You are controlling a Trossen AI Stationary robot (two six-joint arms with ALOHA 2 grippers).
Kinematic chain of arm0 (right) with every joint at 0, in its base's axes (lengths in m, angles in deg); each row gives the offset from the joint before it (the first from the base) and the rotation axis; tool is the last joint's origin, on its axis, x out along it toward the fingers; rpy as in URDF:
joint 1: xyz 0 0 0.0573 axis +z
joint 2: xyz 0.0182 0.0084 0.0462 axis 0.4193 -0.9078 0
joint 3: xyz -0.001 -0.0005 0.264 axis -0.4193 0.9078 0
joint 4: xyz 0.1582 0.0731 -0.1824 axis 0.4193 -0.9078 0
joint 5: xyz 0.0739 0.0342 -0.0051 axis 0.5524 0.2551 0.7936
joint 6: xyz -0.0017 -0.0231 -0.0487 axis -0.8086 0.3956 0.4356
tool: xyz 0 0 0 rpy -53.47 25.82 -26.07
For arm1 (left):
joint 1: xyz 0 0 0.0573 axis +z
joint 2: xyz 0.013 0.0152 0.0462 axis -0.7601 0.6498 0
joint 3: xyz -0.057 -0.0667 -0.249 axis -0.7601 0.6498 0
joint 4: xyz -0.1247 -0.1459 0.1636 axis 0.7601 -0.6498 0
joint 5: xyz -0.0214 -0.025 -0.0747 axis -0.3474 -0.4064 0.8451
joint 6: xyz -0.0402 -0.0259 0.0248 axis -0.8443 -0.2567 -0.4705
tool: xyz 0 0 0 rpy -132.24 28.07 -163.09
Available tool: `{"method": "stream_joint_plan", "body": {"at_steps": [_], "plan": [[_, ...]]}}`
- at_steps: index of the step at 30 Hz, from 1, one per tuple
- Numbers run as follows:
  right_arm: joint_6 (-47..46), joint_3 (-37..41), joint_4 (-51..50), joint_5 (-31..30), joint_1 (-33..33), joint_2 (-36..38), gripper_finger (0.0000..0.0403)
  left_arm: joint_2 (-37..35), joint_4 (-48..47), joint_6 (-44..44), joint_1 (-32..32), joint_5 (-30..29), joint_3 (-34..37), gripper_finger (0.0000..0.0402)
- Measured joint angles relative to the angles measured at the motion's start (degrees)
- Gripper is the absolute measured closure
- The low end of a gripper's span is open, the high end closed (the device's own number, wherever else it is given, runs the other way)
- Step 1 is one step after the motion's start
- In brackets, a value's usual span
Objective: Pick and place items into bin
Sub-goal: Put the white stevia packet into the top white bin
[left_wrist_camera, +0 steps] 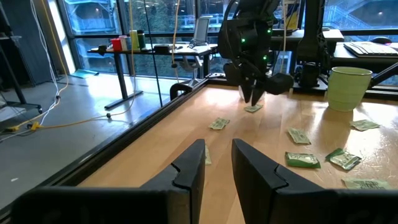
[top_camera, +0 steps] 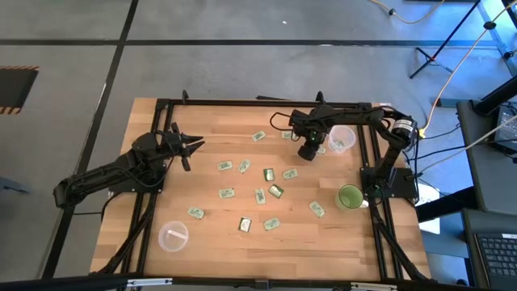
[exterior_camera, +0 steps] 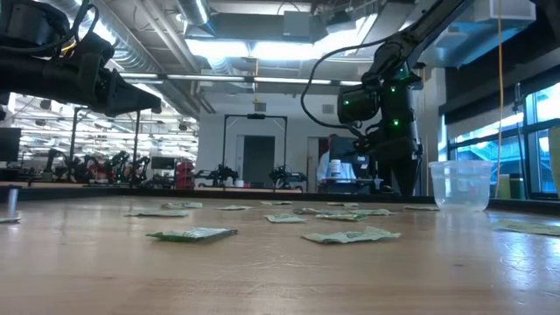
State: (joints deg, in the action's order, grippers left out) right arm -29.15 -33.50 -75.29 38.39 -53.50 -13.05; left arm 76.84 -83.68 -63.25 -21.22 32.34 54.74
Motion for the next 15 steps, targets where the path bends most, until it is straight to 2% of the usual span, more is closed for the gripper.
{"method": "stream_joint_plan", "body": {"at_steps": [7,15], "plan": [[1.9,0.0,0.3,0.0,0.0,0.0,0.0236,0.0,0.0,0.0,0.0,0.0,0.0,0.0327],[5.6,0.0,2.1,0.0,0.2,0.0,0.0226,0.0,0.0,0.0,0.0,0.0,0.0,0.0327]]}}
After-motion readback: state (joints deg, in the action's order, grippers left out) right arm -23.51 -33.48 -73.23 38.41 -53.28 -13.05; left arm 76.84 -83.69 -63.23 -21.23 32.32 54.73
